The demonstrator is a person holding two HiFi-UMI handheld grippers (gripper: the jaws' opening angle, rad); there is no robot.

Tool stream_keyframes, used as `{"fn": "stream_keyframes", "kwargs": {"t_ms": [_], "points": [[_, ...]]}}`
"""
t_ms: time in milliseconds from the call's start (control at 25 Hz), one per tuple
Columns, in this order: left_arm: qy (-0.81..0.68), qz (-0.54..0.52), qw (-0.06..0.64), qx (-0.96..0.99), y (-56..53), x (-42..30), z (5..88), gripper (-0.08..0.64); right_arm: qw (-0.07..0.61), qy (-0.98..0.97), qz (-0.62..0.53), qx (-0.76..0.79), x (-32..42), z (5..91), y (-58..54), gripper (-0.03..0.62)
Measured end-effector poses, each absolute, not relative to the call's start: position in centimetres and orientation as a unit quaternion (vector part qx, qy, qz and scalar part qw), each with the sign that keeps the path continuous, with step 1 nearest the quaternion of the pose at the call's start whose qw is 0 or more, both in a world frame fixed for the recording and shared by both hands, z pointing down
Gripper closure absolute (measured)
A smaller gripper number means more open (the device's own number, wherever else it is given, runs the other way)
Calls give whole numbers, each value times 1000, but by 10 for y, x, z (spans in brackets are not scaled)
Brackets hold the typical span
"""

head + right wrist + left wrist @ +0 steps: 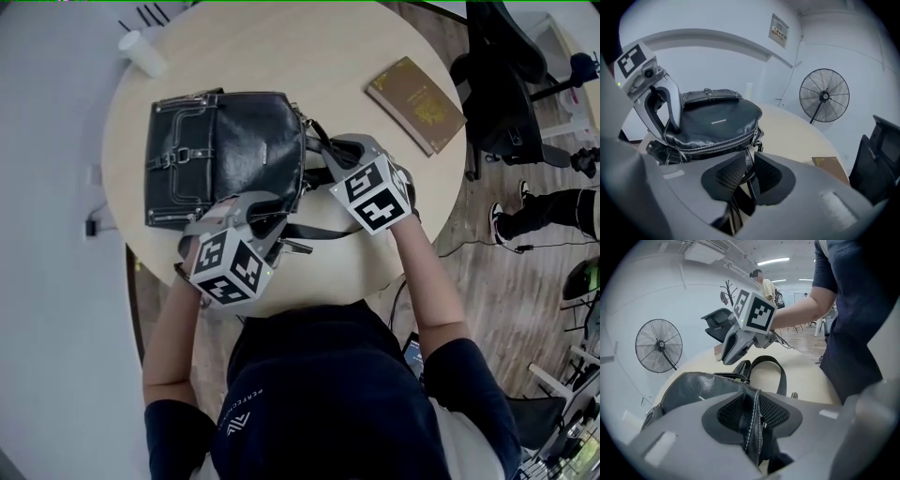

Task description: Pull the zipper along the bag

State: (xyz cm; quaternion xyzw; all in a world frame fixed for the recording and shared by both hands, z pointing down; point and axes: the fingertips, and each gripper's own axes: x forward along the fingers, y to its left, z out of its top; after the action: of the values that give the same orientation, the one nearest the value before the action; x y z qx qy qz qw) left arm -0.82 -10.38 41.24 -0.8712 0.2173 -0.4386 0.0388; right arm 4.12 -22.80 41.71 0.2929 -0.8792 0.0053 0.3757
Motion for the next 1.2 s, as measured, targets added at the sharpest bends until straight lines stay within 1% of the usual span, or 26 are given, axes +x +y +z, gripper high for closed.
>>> {"fn": "stream_keyframes", "kwargs": {"t_ms": [200, 240, 280, 440, 560, 920, 1200], "points": [[226, -432, 34, -873, -102, -8, 410, 424, 363, -879, 31, 309, 59, 410, -208, 531], [228, -423, 27, -877, -101, -7, 407, 394, 361, -878, 33, 311, 62, 409, -205, 531], [233, -412, 18, -881, -101, -6, 404, 379, 360, -878, 35, 314, 64, 407, -201, 531], [264, -382, 5, -886, -102, -13, 394, 382, 353, -878, 40, 321, 71, 400, -187, 532], [295, -361, -1, -885, -102, -22, 386, 398, 343, -880, 44, 326, 73, 393, -178, 536], [401, -280, -50, -871, -101, -62, 367, 469, 317, -884, 52, 339, 68, 375, -155, 549], [477, -220, -80, -847, -97, -97, 348, 537, 308, -883, 60, 349, 68, 365, -143, 589]]}}
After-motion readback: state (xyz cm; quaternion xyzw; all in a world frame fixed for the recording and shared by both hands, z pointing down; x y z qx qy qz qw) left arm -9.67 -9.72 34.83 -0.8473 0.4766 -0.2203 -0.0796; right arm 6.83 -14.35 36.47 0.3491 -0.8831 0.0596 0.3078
